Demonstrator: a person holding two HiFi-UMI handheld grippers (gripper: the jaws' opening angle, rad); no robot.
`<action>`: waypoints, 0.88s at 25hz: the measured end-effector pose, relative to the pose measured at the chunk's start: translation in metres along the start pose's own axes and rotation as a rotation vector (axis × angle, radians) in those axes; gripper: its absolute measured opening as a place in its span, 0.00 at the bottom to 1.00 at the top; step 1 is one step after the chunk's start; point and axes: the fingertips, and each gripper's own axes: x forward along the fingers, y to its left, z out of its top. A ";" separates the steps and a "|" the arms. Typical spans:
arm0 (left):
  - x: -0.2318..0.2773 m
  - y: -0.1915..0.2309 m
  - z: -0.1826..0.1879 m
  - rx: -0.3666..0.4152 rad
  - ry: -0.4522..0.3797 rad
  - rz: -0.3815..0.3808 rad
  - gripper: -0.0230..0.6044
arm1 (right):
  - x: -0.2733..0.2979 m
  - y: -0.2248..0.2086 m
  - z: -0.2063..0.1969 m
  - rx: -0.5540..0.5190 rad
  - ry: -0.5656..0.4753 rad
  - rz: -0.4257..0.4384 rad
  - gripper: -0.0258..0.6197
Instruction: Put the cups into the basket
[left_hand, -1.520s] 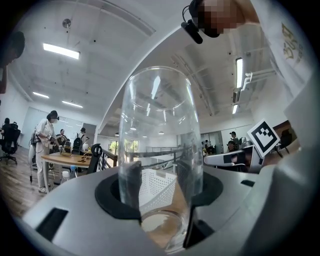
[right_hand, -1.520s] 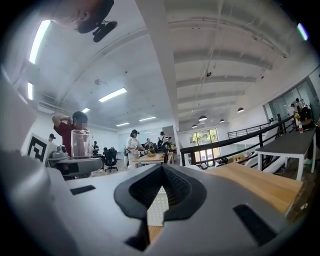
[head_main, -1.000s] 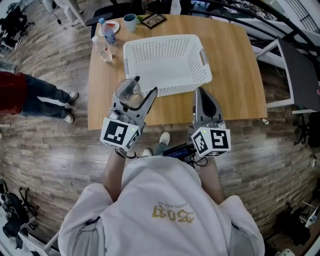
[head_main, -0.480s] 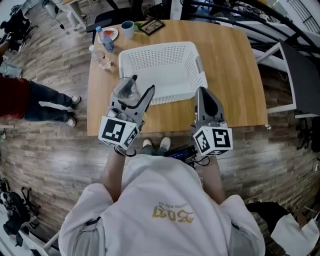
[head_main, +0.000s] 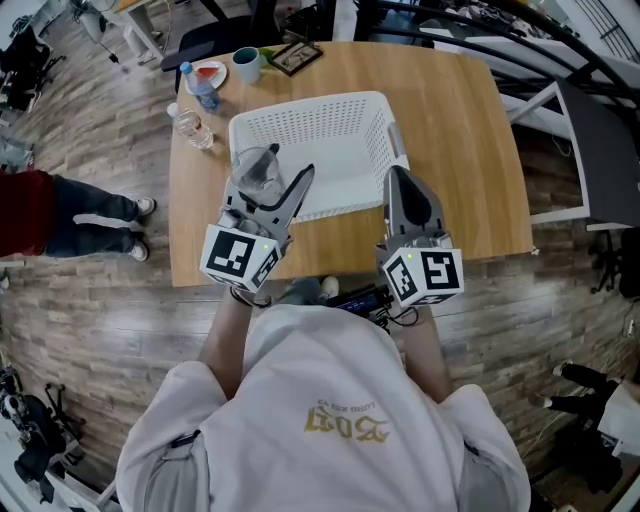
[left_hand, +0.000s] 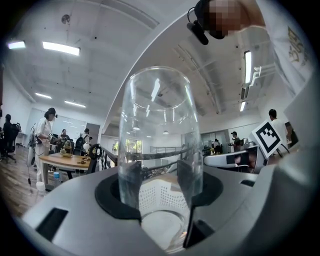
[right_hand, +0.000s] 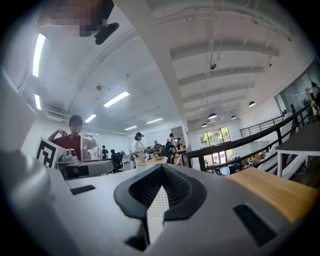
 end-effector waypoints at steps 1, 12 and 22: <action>0.004 0.002 -0.002 -0.001 0.002 -0.003 0.43 | 0.004 -0.002 0.001 -0.003 0.002 0.000 0.05; 0.041 0.024 -0.017 -0.006 0.016 -0.052 0.43 | 0.050 -0.002 0.001 -0.042 0.036 0.031 0.05; 0.068 0.037 -0.048 -0.016 0.022 -0.066 0.43 | 0.087 0.020 0.014 -0.080 0.057 0.145 0.06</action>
